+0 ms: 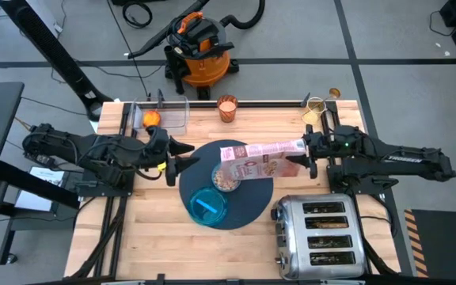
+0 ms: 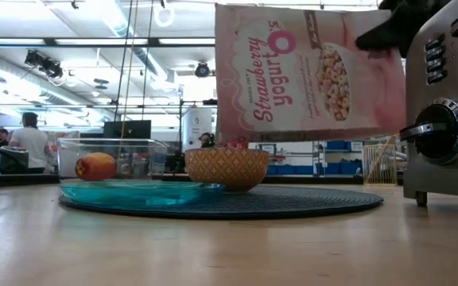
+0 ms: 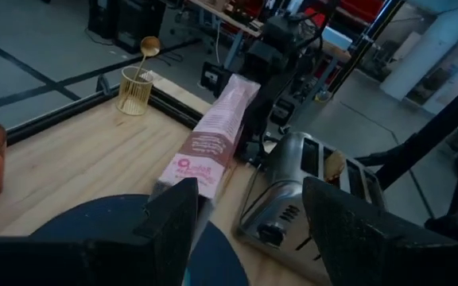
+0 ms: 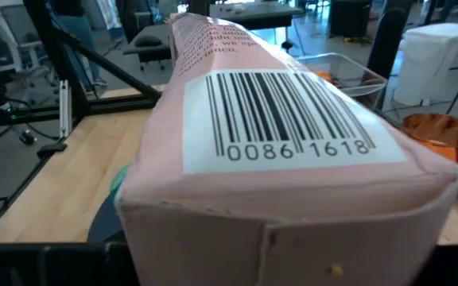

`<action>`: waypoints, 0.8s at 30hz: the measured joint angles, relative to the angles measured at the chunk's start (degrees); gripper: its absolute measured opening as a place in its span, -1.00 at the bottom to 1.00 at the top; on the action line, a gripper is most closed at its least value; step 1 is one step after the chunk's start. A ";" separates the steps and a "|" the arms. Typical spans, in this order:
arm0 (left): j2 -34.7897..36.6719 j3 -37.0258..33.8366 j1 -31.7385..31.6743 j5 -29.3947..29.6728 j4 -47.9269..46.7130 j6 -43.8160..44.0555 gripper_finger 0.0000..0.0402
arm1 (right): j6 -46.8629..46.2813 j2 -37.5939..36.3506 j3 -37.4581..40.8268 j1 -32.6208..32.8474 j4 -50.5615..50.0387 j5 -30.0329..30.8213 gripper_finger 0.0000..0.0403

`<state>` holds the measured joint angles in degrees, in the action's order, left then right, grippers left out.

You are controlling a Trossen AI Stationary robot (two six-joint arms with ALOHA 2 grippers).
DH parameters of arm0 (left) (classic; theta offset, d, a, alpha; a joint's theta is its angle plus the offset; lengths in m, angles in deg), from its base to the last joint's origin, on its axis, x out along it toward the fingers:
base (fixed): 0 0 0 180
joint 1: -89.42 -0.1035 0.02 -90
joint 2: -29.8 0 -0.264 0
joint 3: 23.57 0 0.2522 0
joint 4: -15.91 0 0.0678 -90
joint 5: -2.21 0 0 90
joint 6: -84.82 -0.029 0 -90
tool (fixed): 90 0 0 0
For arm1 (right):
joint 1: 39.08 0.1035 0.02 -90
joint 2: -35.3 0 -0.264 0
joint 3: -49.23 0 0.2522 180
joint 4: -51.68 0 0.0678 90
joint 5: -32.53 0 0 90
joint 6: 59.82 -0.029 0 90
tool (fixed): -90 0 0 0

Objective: Arrange a breakfast setting
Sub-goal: Pour the cereal from the box into the bowl, then put the bread from the toaster on top of the plate on the placemat

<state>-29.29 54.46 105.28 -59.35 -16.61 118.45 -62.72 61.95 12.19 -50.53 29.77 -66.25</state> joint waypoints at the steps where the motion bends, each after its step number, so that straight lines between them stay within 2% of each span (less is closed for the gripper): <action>1: 0.00 0.00 0.00 0.01 0.36 0.22 0.16 | 0.00 -0.73 0.54 0.00 0.02 0.21 -0.04; 13: -0.11 0.00 0.00 0.44 8.48 -0.15 0.16 | -1.63 -9.55 3.82 0.00 2.90 0.27 -0.04; 19: -0.11 0.00 0.00 0.44 16.89 -6.95 0.16 | -3.66 -13.89 3.82 0.00 6.15 -0.18 -0.04; 24: -0.04 0.00 0.00 0.44 18.61 -8.84 0.16 | -5.12 -16.33 3.84 0.00 5.89 0.03 -0.04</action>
<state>-29.33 54.46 105.28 -58.91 2.00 109.62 -67.83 45.62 16.03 -50.53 35.67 -66.22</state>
